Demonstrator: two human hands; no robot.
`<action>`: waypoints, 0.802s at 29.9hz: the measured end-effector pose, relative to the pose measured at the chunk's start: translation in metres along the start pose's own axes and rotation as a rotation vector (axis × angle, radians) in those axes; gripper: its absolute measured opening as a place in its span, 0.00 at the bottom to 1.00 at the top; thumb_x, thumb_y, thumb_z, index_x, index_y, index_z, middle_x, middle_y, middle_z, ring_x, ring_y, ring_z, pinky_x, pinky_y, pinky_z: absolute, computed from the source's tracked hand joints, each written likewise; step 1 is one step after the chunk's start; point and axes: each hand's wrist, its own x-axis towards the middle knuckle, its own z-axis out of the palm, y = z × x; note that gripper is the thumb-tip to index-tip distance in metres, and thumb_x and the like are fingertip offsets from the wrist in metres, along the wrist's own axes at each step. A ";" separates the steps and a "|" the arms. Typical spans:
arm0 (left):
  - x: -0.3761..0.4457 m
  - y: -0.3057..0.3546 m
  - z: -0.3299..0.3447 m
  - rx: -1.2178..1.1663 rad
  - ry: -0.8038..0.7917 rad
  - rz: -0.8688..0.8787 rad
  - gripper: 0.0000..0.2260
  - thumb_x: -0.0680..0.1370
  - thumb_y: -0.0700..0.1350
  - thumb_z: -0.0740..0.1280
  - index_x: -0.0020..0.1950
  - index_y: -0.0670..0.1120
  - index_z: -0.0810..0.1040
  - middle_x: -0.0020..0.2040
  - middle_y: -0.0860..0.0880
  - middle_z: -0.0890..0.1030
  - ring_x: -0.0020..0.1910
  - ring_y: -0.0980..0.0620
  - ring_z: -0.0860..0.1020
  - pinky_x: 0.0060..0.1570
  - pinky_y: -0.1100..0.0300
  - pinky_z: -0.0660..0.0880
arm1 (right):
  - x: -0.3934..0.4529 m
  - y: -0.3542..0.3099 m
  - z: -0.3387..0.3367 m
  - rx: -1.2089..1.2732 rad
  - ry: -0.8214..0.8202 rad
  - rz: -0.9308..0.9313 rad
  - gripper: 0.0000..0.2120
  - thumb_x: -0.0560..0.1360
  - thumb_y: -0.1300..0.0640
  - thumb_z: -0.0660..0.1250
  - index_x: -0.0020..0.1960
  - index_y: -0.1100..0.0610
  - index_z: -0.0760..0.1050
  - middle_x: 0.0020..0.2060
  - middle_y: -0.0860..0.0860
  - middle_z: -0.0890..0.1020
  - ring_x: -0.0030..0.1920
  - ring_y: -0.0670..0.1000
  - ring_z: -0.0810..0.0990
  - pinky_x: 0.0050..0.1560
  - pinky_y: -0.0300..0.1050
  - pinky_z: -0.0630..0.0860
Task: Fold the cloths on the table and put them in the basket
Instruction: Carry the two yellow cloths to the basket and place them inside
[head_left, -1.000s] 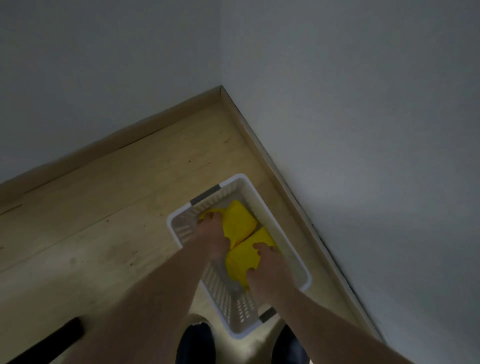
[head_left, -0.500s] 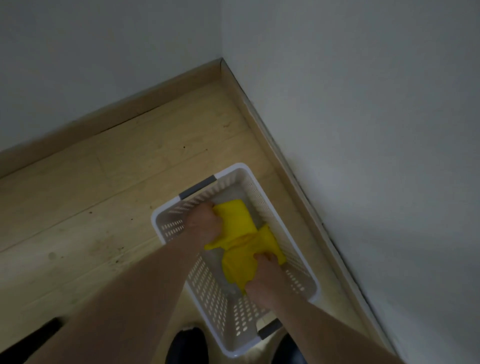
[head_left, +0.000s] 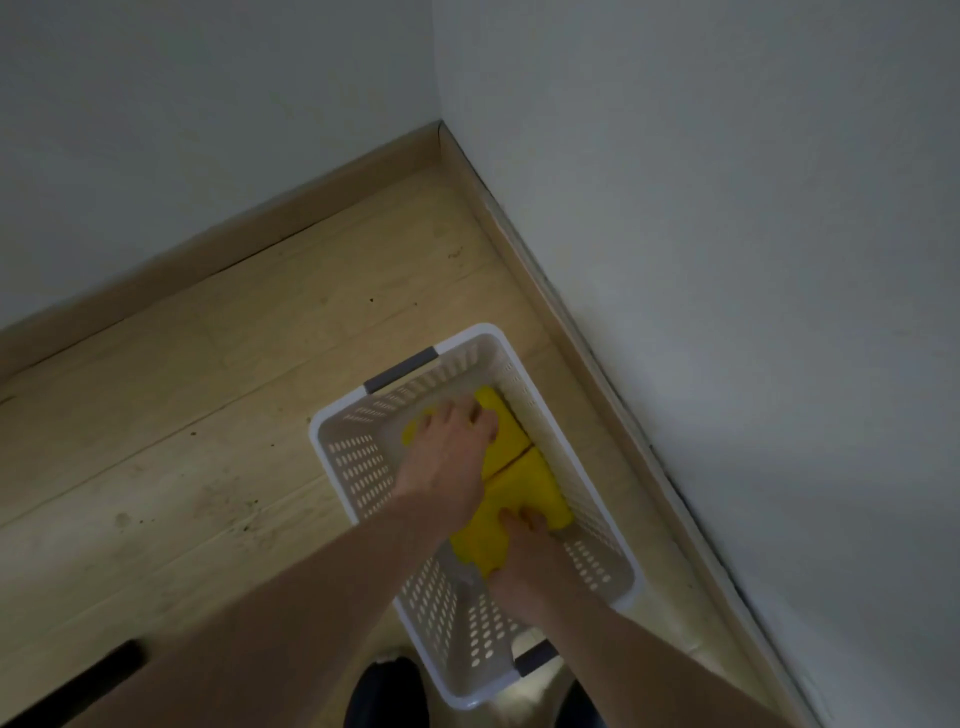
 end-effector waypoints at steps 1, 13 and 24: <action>-0.004 0.001 0.001 0.038 -0.100 0.054 0.24 0.72 0.35 0.68 0.66 0.50 0.72 0.71 0.47 0.66 0.68 0.44 0.64 0.62 0.52 0.68 | 0.002 0.002 0.003 -0.025 0.002 -0.001 0.38 0.82 0.48 0.63 0.83 0.48 0.45 0.82 0.50 0.45 0.81 0.60 0.52 0.74 0.60 0.66; 0.011 -0.044 0.020 -0.063 -0.367 -0.216 0.24 0.76 0.40 0.68 0.71 0.42 0.66 0.73 0.41 0.61 0.68 0.38 0.69 0.66 0.49 0.71 | -0.012 -0.012 -0.014 -0.105 0.044 -0.001 0.26 0.78 0.52 0.65 0.75 0.51 0.66 0.69 0.54 0.69 0.69 0.60 0.69 0.68 0.56 0.71; 0.024 -0.052 0.024 0.049 -0.305 -0.275 0.19 0.78 0.41 0.66 0.69 0.44 0.71 0.72 0.43 0.65 0.68 0.44 0.70 0.66 0.51 0.71 | -0.016 -0.009 -0.017 -0.123 0.036 0.013 0.29 0.78 0.49 0.65 0.77 0.51 0.62 0.72 0.54 0.67 0.71 0.60 0.67 0.71 0.56 0.69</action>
